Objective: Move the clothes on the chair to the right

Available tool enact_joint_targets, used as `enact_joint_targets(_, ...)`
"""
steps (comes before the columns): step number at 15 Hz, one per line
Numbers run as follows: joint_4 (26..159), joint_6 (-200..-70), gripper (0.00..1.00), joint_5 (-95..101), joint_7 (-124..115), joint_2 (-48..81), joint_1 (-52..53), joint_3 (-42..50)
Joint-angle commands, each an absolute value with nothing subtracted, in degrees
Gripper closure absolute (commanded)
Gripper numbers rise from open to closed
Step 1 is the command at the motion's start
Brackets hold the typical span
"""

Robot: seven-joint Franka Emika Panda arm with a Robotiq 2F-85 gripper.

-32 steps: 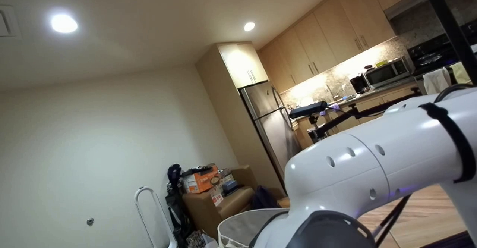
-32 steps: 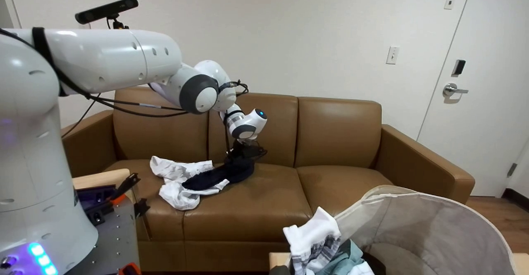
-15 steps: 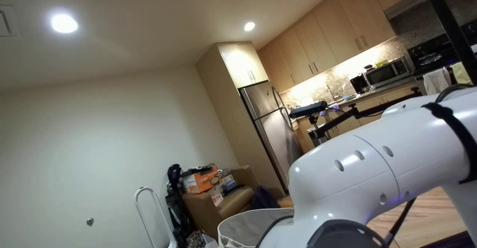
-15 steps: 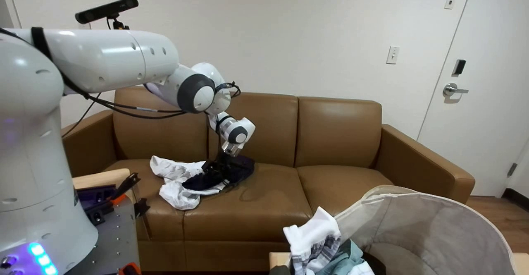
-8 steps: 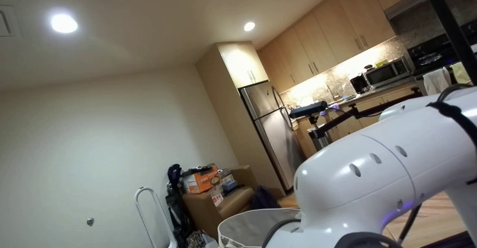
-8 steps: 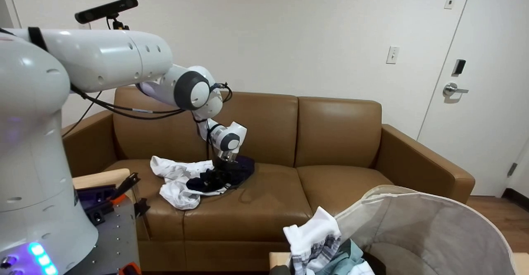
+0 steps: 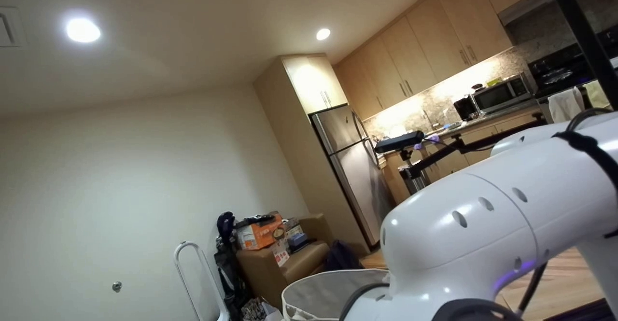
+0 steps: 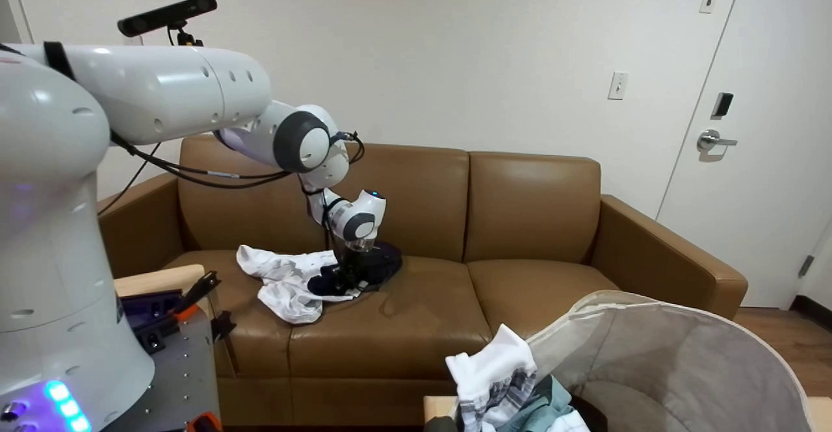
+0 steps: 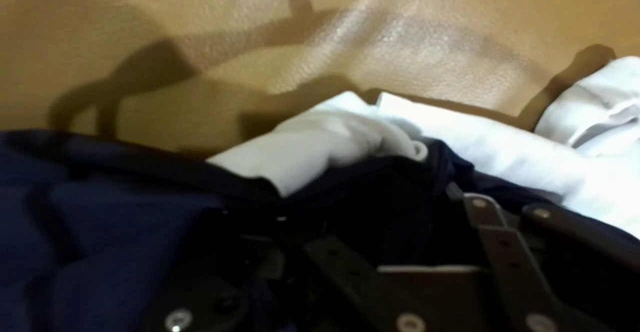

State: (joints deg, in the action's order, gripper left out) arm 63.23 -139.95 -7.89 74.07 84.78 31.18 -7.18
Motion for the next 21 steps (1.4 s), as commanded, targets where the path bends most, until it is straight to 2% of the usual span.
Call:
enact_joint_targets(1, 63.63, -144.45, 0.91, -10.51, 74.82, 84.75, 30.59, -7.13)
enact_joint_targets(2, 63.92, -145.78, 0.97, -4.63, 72.93, 84.71, 27.04, -11.81)
enact_joint_targets(3, 63.31, -146.38, 0.98, -10.48, 76.80, 84.69, 29.05, -9.36)
enact_joint_targets(4, 63.18, -148.77, 0.95, -11.43, 80.26, 84.65, 26.70, -12.85)
enact_joint_targets(10, 63.19, -154.80, 0.97, -13.81, 93.69, 84.48, 18.95, -25.09)
enact_joint_targets(15, 66.84, -161.11, 0.96, -12.54, 98.07, 83.19, 13.90, -31.28)
enact_joint_targets(17, 69.62, -165.21, 0.96, -12.49, 97.10, 81.80, 12.79, -31.17)
enact_joint_targets(21, 73.53, -174.88, 0.96, -12.68, 89.44, 77.94, 14.98, -21.85)
